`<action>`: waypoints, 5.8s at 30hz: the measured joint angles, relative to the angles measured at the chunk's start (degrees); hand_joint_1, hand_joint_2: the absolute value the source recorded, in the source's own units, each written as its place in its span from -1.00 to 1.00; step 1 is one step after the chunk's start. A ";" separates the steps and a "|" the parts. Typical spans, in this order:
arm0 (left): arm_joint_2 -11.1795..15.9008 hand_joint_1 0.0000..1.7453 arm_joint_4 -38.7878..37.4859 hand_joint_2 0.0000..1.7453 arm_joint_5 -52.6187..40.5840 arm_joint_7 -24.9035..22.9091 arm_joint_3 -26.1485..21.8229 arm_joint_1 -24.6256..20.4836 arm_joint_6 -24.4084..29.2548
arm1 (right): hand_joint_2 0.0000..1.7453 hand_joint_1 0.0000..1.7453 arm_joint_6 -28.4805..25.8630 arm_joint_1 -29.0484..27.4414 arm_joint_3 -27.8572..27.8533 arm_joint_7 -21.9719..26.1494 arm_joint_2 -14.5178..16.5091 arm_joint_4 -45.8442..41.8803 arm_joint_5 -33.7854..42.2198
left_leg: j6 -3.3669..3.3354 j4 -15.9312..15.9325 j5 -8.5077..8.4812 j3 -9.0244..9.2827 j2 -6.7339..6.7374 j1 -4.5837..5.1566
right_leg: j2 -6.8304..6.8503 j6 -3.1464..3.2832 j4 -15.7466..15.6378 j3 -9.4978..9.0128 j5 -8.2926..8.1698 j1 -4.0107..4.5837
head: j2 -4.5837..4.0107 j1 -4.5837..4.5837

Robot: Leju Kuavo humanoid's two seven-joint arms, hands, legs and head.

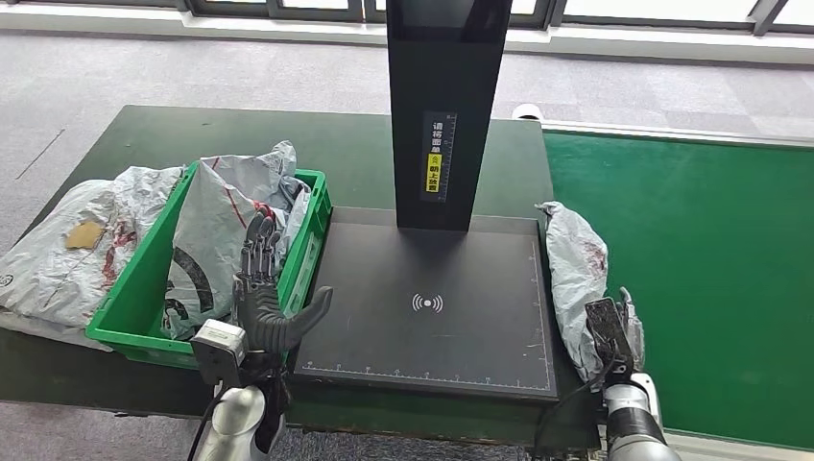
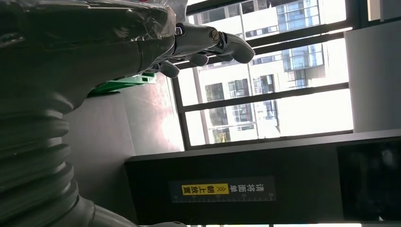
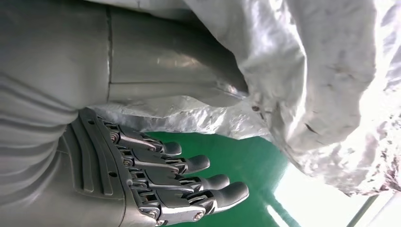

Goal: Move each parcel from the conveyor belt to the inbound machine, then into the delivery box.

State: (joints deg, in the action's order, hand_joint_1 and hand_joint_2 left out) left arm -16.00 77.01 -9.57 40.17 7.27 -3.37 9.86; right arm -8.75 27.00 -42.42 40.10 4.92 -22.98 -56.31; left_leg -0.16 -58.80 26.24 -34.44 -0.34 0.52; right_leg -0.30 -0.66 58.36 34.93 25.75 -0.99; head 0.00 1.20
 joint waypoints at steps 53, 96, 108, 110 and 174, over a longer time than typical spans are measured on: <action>0.20 -1.00 -1.02 1.00 -1.62 0.00 0.52 -1.39 -0.08 | 1.00 1.00 4.23 -14.58 52.05 0.18 3.55 -37.96 26.05 | 0.11 0.06 0.03 -0.04 0.16 -0.13 | -0.21 0.10 0.03 0.15 0.00 0.13 | 0.00 0.00; -0.32 -1.00 -1.57 1.00 -6.53 0.00 -0.83 -1.08 1.51 | -1.00 -1.00 -11.84 -6.86 44.02 -4.72 9.14 -19.71 19.30 | 0.13 0.03 -0.04 -0.10 -0.02 -0.12 | -0.07 0.10 0.03 0.11 0.00 0.11 | 0.00 0.00; -0.46 -1.00 -0.89 1.00 -10.17 0.00 -2.59 -0.70 2.47 | 0.50 -1.00 -26.67 -14.35 40.21 -5.04 9.94 -35.01 15.20 | 0.13 0.02 -0.04 -0.07 -0.02 -0.12 | -0.06 0.10 0.02 0.13 0.00 0.11 | 0.00 0.00; -0.45 -1.00 -0.89 1.00 -12.37 0.00 -2.09 -0.82 2.92 | 1.00 -1.00 -29.86 -17.14 38.59 -1.64 11.02 -42.23 16.95 | 0.13 0.01 -0.04 -0.08 -0.03 -0.11 | -0.05 0.11 0.02 0.16 0.01 0.11 | 0.00 0.01; -3.76 1.00 -52.63 1.00 -65.02 -39.30 16.05 -26.70 2.36 | 1.00 -1.00 -31.44 -26.81 27.27 -0.03 13.60 -89.85 19.79 | -0.04 0.05 0.12 0.67 0.05 -0.01 | -0.06 -0.03 0.00 -0.69 0.10 0.00 | 0.00 0.00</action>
State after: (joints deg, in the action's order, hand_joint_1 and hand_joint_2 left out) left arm -19.76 24.38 -74.60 0.87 23.32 -30.08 12.22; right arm -40.19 0.19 -15.15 40.06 18.51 -112.83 -36.52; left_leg -0.21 -58.75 26.36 -33.77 -0.29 0.51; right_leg -0.35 -0.69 58.36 34.24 25.85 -0.99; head 0.00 1.20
